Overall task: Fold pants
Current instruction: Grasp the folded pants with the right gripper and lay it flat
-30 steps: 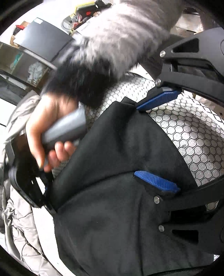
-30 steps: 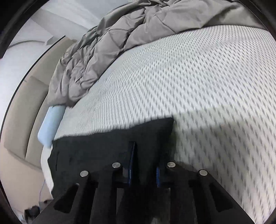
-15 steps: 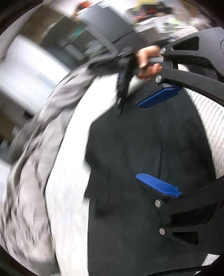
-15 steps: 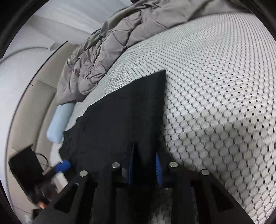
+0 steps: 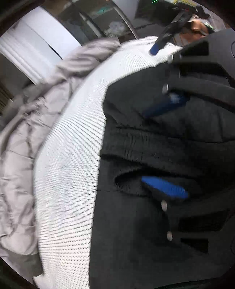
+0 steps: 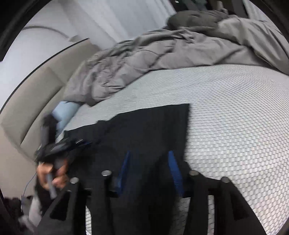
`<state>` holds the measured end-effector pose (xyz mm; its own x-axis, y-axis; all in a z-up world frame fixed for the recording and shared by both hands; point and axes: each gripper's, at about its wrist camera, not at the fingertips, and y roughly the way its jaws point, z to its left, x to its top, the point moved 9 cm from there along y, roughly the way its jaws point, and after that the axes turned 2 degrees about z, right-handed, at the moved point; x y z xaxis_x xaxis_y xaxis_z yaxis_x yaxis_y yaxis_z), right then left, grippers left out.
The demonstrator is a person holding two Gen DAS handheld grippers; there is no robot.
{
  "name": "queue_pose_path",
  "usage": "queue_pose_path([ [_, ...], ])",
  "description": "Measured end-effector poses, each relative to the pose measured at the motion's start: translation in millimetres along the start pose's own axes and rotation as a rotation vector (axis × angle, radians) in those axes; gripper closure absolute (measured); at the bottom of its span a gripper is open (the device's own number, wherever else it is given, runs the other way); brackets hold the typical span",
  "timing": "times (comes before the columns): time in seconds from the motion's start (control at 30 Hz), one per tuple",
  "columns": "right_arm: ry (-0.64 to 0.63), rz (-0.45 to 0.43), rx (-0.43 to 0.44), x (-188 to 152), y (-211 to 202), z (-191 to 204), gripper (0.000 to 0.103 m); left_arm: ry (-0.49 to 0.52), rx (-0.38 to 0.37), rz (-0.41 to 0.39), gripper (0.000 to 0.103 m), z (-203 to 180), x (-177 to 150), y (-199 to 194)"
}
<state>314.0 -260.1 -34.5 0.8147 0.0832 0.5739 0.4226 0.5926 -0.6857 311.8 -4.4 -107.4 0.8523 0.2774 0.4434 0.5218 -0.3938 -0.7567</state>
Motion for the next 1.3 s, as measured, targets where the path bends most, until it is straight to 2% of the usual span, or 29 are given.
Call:
queue_pose_path([
  [0.1, -0.034, 0.05, 0.027, -13.6, 11.4, 12.5, 0.057, 0.014, 0.046, 0.005, 0.068, -6.3, 7.3, 12.3],
  [0.13, -0.044, 0.065, 0.022, -18.2, 15.0, 13.6, 0.057, 0.015, 0.048, -0.003, 0.075, -6.8, 8.5, 10.8],
  [0.2, -0.059, 0.092, 0.009, -23.1, 25.4, 16.0, 0.057, 0.02, 0.024, -0.036, 0.082, -9.2, 12.2, 0.7],
  [0.23, -0.058, 0.102, 0.004, -25.9, 27.3, 15.5, 0.057, 0.032, 0.04, -0.047, 0.086, -8.7, 12.5, -5.3],
  [0.3, -0.06, 0.106, 0.008, -29.1, 27.6, 17.1, 0.057, 0.052, 0.106, -0.051, 0.081, 0.6, 10.9, -7.5],
  [0.37, -0.069, 0.107, 0.002, -33.1, 28.7, 18.9, 0.057, 0.042, 0.15, -0.057, 0.065, 7.2, 6.5, -8.2],
  [0.4, -0.09, 0.109, -0.015, -36.3, 29.7, 21.2, 0.057, 0.024, 0.15, -0.076, 0.064, 7.7, 3.9, -15.6],
  [0.47, -0.124, 0.107, -0.031, -38.6, 28.9, 27.2, 0.057, 0.043, 0.143, -0.114, 0.064, 2.3, -4.0, -33.6],
  [0.53, -0.158, 0.095, -0.026, -41.0, 26.2, 34.3, 0.057, 0.128, 0.134, -0.167, 0.06, -14.5, -18.3, -56.1],
  [0.57, -0.181, 0.087, -0.028, -43.8, 26.0, 39.9, 0.057, 0.19, 0.107, -0.201, 0.05, -30.3, -29.3, -65.8],
  [0.63, -0.193, 0.085, -0.034, -51.0, 30.7, 47.1, 0.057, 0.283, 0.048, -0.209, 0.035, -57.0, -49.9, -69.3],
  [0.73, -0.227, 0.12, -0.046, -67.8, 48.8, 57.1, 0.057, 0.451, -0.053, -0.079, 0.035, -94.9, -91.8, -40.1],
  [0.77, -0.242, 0.139, -0.056, -73.1, 56.9, 60.2, 0.057, 0.495, -0.045, -0.022, 0.035, -96.7, -105.3, -24.2],
  [0.83, -0.284, 0.149, -0.097, -80.2, 64.3, 60.5, 0.057, 0.559, 0.011, 0.018, 0.037, -89.9, -116.5, -9.4],
  [0.9, -0.354, 0.146, -0.147, -85.7, 62.8, 56.1, 0.057, 0.566, 0.001, 0.012, 0.039, -82.8, -118.2, -14.7],
  [0.97, -0.414, 0.119, -0.263, -90.5, 50.0, 38.5, 0.057, 0.534, 0.012, 0.018, 0.039, -69.2, -116.9, -22.5],
  [1.03, -0.403, 0.105, -0.333, -94.6, 33.6, 17.2, 0.056, 0.513, 0.016, 0.034, 0.04, -55.0, -118.8, -26.7],
  [1.07, -0.371, 0.103, -0.339, -95.4, 28.3, 8.3, 0.048, 0.502, 0.004, 0.027, 0.04, -53.4, -116.3, -30.0],
  [1.1, -0.323, 0.103, -0.312, -97.2, 21.9, 1.4, 0.045, 0.495, 0.007, 0.016, 0.04, -54.2, -114.1, -35.6],
  [1.17, -0.283, 0.09, -0.291, -92.5, 13.5, 1.0, 0.045, 0.496, -0.007, -0.038, 0.04, -62.1, -107.4, -53.1],
  [1.23, -0.294, 0.021, -0.261, -78.6, 5.6, 17.7, 0.045, 0.493, -0.041, -0.098, 0.039, -70.4, -97.0, -64.4],
  [1.3, -0.306, -0.02, -0.198, -70.4, 4.9, 41.0, 0.045, 0.472, -0.073, -0.106, 0.039, -80.4, -88.2, -59.7],
])
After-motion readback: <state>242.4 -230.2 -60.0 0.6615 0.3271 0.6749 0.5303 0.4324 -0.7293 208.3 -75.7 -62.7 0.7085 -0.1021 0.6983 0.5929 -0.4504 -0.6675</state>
